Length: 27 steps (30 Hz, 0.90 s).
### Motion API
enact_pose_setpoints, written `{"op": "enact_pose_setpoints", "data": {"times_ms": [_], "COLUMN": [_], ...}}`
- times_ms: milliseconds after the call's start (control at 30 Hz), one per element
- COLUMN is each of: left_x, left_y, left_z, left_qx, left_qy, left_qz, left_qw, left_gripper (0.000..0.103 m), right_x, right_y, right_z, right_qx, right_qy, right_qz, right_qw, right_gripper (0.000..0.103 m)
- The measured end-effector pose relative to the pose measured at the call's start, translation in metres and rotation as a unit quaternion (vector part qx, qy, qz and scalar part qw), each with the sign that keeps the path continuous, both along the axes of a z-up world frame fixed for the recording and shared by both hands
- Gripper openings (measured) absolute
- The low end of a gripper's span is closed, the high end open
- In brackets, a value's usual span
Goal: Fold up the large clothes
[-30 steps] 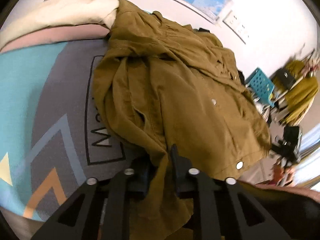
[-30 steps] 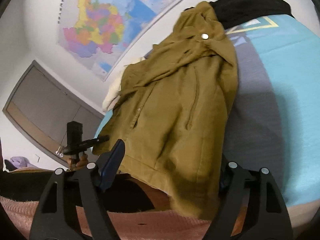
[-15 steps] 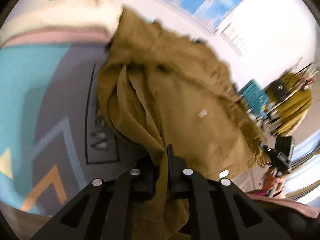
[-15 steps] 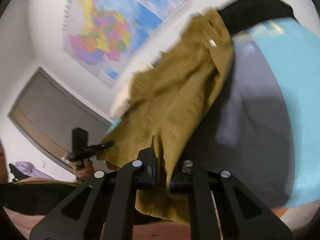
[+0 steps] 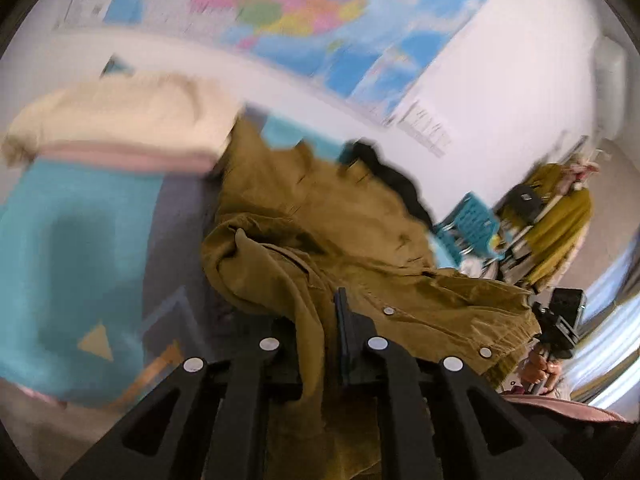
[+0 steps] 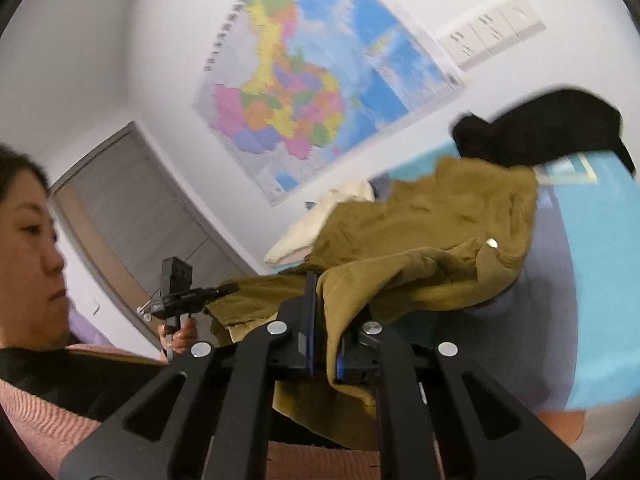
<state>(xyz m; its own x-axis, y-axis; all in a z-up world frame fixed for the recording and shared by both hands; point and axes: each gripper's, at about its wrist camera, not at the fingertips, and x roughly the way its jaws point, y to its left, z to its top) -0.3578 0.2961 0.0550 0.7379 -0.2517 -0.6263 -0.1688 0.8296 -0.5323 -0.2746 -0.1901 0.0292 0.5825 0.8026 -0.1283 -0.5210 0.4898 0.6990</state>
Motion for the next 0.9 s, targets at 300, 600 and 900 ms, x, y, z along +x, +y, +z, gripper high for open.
{"op": "enact_pose_setpoints", "data": {"times_ms": [300,600,900], "left_x": [0.019,0.069,0.130], "left_y": [0.009,0.021,0.025], "left_z": [0.008,0.038,0.059], "left_qx": [-0.002,0.032,0.086], "left_qy": [0.005,0.007,0.030], "left_qz": [-0.001,-0.004,0.008], "left_qw": [1.0000,0.9995,0.9958], "left_gripper": [0.011,0.012,0.012], "right_x": [0.007,0.059,0.115], "right_y": [-0.007,-0.016,-0.019], "right_z": [0.000,0.027,0.039], "right_qx": [0.021,0.031,0.034], "right_qy": [0.000,-0.010,0.004], "right_qz": [-0.022,-0.040,-0.054], "right_qw": [1.000,0.999,0.998], "right_gripper": [0.007,0.007,0.007]}}
